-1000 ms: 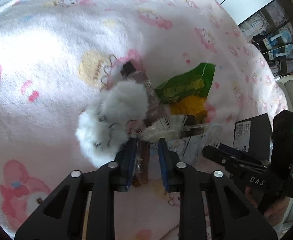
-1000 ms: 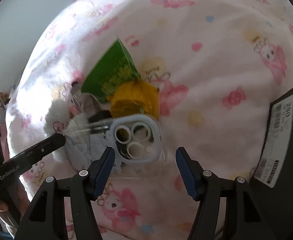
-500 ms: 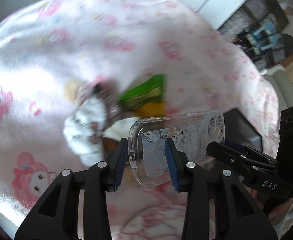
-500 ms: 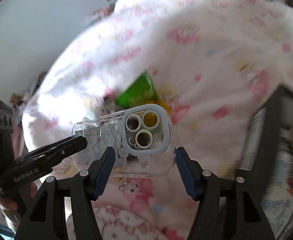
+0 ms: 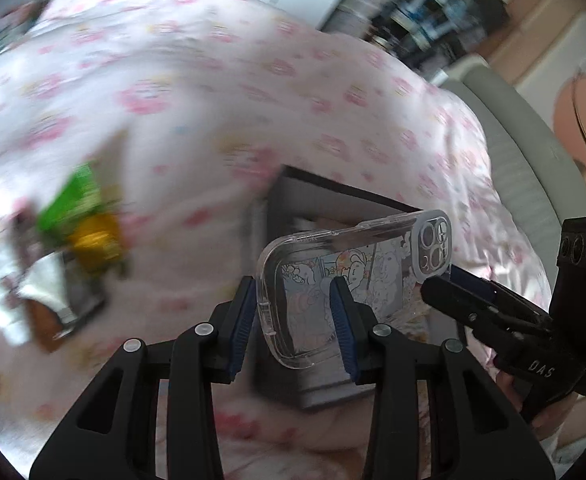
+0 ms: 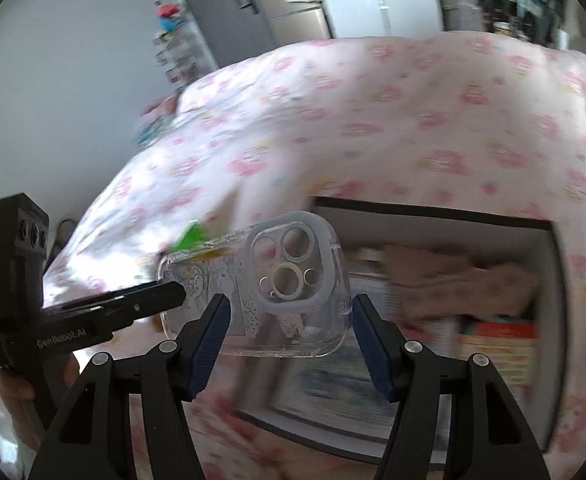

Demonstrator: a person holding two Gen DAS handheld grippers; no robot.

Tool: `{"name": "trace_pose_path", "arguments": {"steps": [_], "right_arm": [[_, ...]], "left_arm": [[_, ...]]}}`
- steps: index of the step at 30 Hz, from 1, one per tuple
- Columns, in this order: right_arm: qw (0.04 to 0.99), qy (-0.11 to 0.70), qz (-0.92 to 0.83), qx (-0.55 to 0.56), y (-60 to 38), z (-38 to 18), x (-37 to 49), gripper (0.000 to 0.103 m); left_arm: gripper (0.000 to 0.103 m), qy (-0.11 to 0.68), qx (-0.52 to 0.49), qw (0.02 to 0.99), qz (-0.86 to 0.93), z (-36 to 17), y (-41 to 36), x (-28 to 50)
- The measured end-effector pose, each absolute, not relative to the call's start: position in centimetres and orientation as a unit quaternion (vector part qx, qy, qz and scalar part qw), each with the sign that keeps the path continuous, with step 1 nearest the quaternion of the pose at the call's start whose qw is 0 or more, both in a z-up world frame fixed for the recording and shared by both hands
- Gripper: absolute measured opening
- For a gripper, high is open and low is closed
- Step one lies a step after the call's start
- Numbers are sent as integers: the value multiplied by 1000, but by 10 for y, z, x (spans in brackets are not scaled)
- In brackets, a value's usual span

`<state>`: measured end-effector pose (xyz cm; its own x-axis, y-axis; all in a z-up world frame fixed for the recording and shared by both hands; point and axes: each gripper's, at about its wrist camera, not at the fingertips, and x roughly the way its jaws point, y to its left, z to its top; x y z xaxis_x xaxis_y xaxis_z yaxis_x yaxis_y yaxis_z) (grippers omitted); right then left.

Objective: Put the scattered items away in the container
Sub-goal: 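Carry the clear phone case into the black box and release it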

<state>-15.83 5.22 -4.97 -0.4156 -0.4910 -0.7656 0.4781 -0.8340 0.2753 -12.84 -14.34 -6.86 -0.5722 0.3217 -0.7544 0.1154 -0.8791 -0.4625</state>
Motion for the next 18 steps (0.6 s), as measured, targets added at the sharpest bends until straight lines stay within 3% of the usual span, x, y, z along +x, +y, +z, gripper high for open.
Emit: {"name": "trace_pose_path", "arguments": {"steps": [10, 18], "right_arm": [[193, -1, -844, 501, 149, -94, -236, 60], [175, -16, -823, 540, 172, -135, -261, 60]], "left_arm": [[37, -204, -523, 129, 817, -115, -50, -251], [39, -207, -565, 117, 790, -157, -37, -281]]}}
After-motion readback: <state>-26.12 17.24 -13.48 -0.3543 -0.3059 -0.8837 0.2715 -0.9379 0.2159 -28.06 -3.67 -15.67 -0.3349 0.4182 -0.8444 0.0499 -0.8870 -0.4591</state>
